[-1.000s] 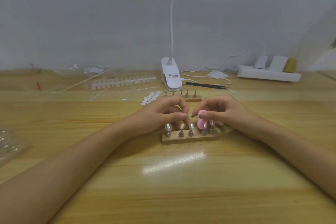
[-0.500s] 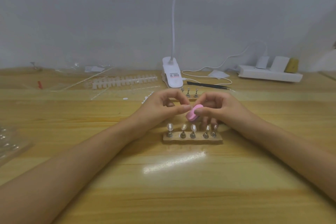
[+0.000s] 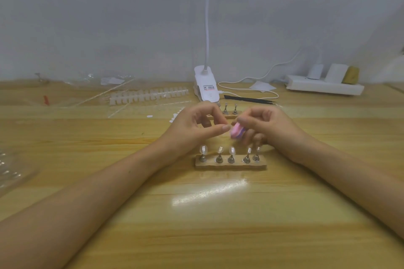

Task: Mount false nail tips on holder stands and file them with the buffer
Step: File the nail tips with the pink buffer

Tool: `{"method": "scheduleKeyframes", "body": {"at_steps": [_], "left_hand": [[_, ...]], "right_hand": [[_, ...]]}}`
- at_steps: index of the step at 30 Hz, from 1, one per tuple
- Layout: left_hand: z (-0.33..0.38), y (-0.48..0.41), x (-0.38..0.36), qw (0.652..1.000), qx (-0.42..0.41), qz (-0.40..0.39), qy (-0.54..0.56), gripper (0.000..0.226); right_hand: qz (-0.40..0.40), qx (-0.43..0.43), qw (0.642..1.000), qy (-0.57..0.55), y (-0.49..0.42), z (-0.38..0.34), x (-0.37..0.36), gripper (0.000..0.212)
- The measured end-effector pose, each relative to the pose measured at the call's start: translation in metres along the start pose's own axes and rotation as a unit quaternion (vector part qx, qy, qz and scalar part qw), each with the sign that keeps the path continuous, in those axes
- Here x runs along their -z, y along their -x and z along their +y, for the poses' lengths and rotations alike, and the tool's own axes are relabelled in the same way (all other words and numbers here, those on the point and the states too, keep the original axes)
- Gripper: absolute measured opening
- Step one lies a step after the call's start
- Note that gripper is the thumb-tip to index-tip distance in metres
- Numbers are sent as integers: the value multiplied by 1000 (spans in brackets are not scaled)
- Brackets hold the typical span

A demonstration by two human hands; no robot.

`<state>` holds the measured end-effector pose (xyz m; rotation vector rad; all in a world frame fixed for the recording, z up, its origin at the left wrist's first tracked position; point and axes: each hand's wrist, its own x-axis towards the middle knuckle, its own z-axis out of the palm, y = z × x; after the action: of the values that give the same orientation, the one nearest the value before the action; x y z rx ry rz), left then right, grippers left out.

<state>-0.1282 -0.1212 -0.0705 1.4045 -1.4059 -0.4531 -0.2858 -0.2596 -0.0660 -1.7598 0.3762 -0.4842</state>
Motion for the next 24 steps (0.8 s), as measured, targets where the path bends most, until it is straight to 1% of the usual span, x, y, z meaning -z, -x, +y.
{"method": "scheduleKeyframes", "body": {"at_steps": [2,5,6,8,9,12,13,15,16,19,22,24], "left_hand": [[1,0,0,1000,-6,-7,-5,11],[2,-1,-1,1000,-13,-10,-8,10],[2,-1,-1,1000,-17,-7,-6,9],[2,0,-1,1000,-21,-3,-5,9],[2,0,-2,1000,-20,-4,-6,9],[1,-1,-2,1000,-14,-3,-7,9],[1,-2,-2,1000,-15,-3,-8,9],[1,-2,-2,1000,-19,-7,-11,9],[1,-1,-2,1000,-18,-9,-12,9],[1,-1,-2,1000,-11,-3,-4,9],[1,-2,-2,1000,-11,2,1,9],[1,-1,-2,1000,-7,-9,-2,9]], "right_hand": [[-31,6,999,26,1,-1,-4,26],[23,5,999,-28,-1,0,0,32],[21,3,999,-27,-1,0,0,31],[-20,3,1000,10,0,-1,-3,28],[-23,6,1000,21,0,-1,-4,27],[33,6,999,-25,-1,0,-1,34],[32,4,999,-18,-2,0,-1,35],[-3,2,999,35,-1,0,-4,35],[-8,4,999,43,-1,0,-5,35],[34,4,999,-9,-2,1,-1,35],[-3,3,999,39,-1,0,-5,29],[19,8,1000,15,-2,1,-5,32]]}}
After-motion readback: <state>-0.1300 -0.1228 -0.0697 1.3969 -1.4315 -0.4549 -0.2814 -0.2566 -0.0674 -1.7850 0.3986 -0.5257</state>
